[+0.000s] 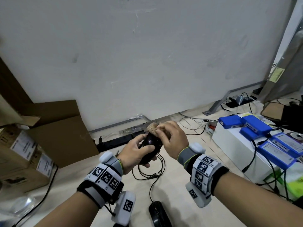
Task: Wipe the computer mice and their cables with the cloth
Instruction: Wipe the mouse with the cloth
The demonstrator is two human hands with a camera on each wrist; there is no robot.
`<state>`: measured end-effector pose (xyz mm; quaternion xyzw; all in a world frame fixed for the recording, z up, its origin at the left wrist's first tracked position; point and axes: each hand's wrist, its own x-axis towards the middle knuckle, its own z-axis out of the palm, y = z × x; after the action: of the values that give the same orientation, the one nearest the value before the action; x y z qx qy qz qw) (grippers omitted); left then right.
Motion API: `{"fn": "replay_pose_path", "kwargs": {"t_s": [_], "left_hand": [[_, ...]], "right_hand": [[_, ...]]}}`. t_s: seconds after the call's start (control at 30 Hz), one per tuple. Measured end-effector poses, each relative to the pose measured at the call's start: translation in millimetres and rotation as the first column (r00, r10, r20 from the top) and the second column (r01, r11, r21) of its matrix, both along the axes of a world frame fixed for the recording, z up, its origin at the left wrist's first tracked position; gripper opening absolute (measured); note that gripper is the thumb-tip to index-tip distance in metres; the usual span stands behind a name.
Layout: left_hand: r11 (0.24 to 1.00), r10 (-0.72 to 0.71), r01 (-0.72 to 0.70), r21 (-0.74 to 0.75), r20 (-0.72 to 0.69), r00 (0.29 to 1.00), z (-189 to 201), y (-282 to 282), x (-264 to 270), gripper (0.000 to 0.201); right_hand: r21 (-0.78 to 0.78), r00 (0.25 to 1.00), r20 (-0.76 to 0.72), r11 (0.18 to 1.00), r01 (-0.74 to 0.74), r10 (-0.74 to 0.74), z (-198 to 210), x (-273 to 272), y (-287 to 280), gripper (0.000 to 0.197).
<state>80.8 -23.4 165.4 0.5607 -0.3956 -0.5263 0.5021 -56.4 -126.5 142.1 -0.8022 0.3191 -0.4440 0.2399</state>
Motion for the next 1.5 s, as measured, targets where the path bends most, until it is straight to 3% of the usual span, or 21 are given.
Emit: {"fn": "replay_pose_path", "kwargs": {"t_s": [0.1,0.13,0.2,0.27,0.3,0.37,0.43,0.5,0.53,0.6,0.7,0.77,0.87,0.97,1.03,1.17,1.23,1.3,1.4,1.47,1.5], "left_hand": [[1.0,-0.022,0.022,0.015,0.004,1.0,-2.7,0.1,0.2,0.038],[1.0,-0.021,0.021,0.023,0.008,1.0,-3.6,0.0,0.2,0.034],[1.0,-0.008,0.008,0.029,0.011,1.0,-4.3,-2.0,-0.2,0.029],[1.0,0.0,0.0,0.026,0.005,1.0,-4.6,-3.0,-1.6,0.027],[1.0,-0.004,0.004,0.023,0.004,1.0,-4.4,-2.5,-2.5,0.03],[0.999,-0.034,0.034,0.03,0.006,0.999,-5.0,0.3,-5.8,0.04],[0.998,-0.052,0.052,0.03,0.011,0.999,-8.1,3.5,-10.1,0.044],[0.998,-0.061,0.061,0.028,0.007,0.998,-13.2,4.1,-16.0,0.045],[0.998,-0.058,0.058,0.026,0.003,0.998,-16.0,3.4,-17.5,0.043],[0.999,-0.03,0.03,0.037,-0.012,0.999,-23.0,-1.4,-21.5,0.034],[0.998,0.012,-0.011,0.061,-0.023,1.0,-32.0,-6.6,-27.3,0.027],[0.997,-0.007,0.009,0.075,-0.023,1.0,-36.2,-6.2,-32.6,0.029],[0.996,-0.022,0.025,0.091,-0.03,0.999,-41.6,-6.5,-43.4,0.04],[0.994,-0.019,0.024,0.106,-0.045,0.999,-47.2,-12.9,-55.6,0.039],[0.995,-0.016,0.023,0.102,-0.062,0.998,-51.8,-15.9,-64.4,0.043],[0.991,-0.064,0.068,0.114,-0.038,0.997,-68.1,-17.5,-79.3,0.041],[0.99,-0.058,0.061,0.131,-0.03,0.998,-77.9,-21.8,-88.3,0.041],[0.989,-0.048,0.053,0.138,-0.038,0.998,-86.8,-28.1,-96.6,0.044],[0.987,-0.059,0.064,0.147,-0.042,0.997,-99.9,-33.3,-109.1,0.047],[0.982,-0.065,0.072,0.172,-0.048,0.997,-110.8,-31.3,-113.4,0.049],[0.981,-0.049,0.057,0.185,-0.047,0.998,-119.3,-30.6,-116.0,0.052]], "right_hand": [[0.368,0.99,0.102,0.928,0.057,-0.102,5.3,-0.4,-11.3,0.011],[0.365,0.984,0.145,0.93,0.046,-0.106,6.5,-0.8,-9.4,0.011],[0.132,0.989,0.148,0.991,-0.008,-0.012,9.1,-4.9,0.6,0.008],[-0.096,0.989,0.012,0.984,-0.148,0.149,5.6,-7.5,8.9,0.014],[-0.126,0.985,-0.039,0.977,-0.174,0.17,3.1,-8.1,9.4,0.016],[-0.061,0.995,-0.043,0.994,-0.088,0.086,-5.4,-10.2,-3.2,0.014],[0.186,1.0,-0.012,0.982,0.028,-0.027,-9.7,-13.9,-15.1,0.005],[0.416,0.99,0.09,0.908,0.059,-0.105,-13.9,-20.7,-20.2,0.014],[0.418,0.981,0.137,0.906,0.067,-0.135,-13.2,-23.1,-16.7,0.015],[0.209,0.984,0.163,0.977,0.036,-0.071,-10.8,-31.1,-2.2,0.009],[-0.026,0.993,-0.019,0.993,-0.117,0.117,-22.2,-39.1,12.4,0.01],[0.058,0.997,-0.065,0.998,-0.03,0.034,-32.1,-45.1,1.5,0.007],[0.285,0.993,0.012,0.952,0.111,-0.119,-33.7,-60.4,-18.8,0.001],[0.135,0.998,0.069,0.991,-0.01,0.001,-29.0,-73.3,-6.8,0.007],[0.082,0.991,-0.014,0.988,-0.131,0.133,-34.2,-80.4,7.5,0.013],[0.284,0.991,-0.129,0.957,0.058,-0.021,-52.3,-98.6,-20.7,0.007],[0.315,0.994,-0.085,0.945,0.09,-0.066,-57.1,-108.5,-28.0,0.005],[0.239,1.0,-0.012,0.971,-0.024,0.028,-57.6,-112.3,-16.9,0.01],[0.164,0.976,-0.115,0.972,-0.167,0.187,-71.3,-118.4,-3.9,0.011],[0.276,0.98,-0.182,0.961,-0.027,0.08,-89.5,-126.2,-21.9,0.005],[0.405,0.98,-0.199,0.912,0.061,0.023,-98.3,-133.6,-33.9,0.001]]}}
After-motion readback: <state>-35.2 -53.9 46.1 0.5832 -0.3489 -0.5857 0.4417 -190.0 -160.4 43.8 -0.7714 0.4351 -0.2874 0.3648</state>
